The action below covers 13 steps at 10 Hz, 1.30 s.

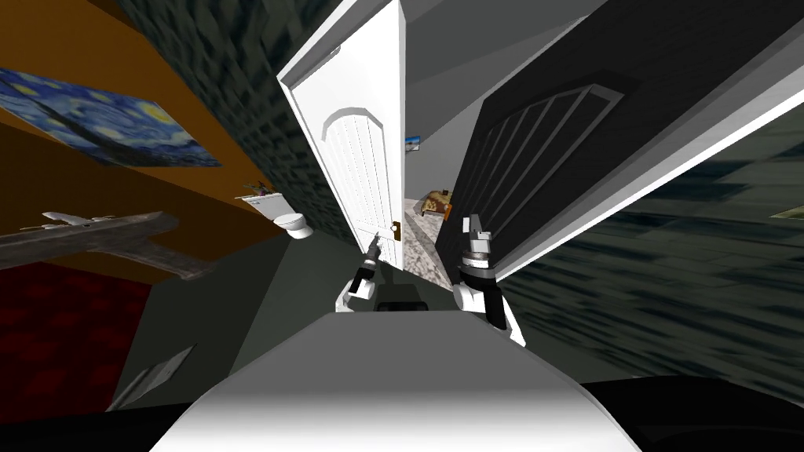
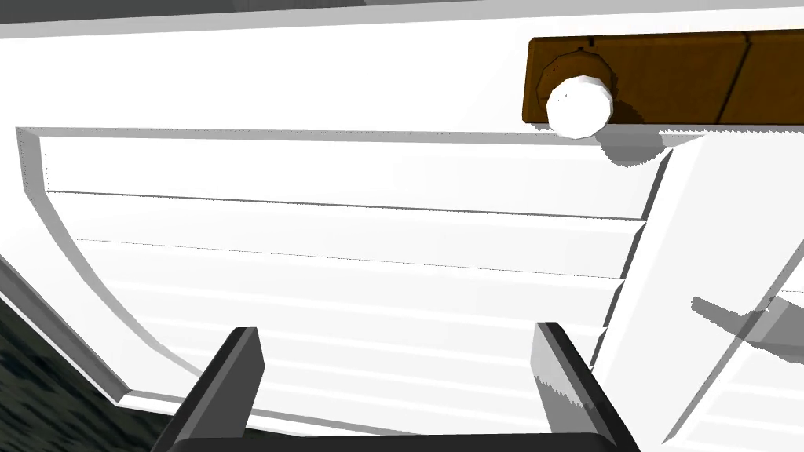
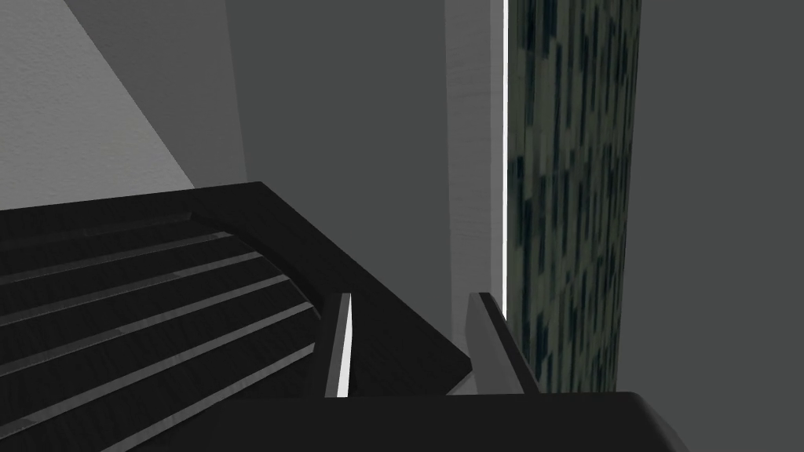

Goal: Push the door open

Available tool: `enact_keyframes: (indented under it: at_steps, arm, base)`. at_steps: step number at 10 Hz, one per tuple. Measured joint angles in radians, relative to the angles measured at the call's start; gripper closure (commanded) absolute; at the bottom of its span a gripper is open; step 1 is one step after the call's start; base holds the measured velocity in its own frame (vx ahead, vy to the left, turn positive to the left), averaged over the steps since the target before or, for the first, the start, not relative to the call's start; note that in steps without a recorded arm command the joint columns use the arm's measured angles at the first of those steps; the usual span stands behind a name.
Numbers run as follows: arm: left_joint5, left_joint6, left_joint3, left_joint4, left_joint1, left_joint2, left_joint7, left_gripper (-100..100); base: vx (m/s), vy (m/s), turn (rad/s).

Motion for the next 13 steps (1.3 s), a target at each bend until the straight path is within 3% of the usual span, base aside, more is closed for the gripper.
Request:
enact_keyframes:
  at_steps: [4, 13]
  arm:
    - [-0.003, 0.016, -0.043, 0.089, -0.045, 0.006, 0.019, -100]
    - [-0.004, 0.028, -0.107, 0.256, -0.13, 0.02, 0.057, -100]
  base:
    - [0.068, 0.085, -0.085]
    - [0.075, 0.072, -0.075]
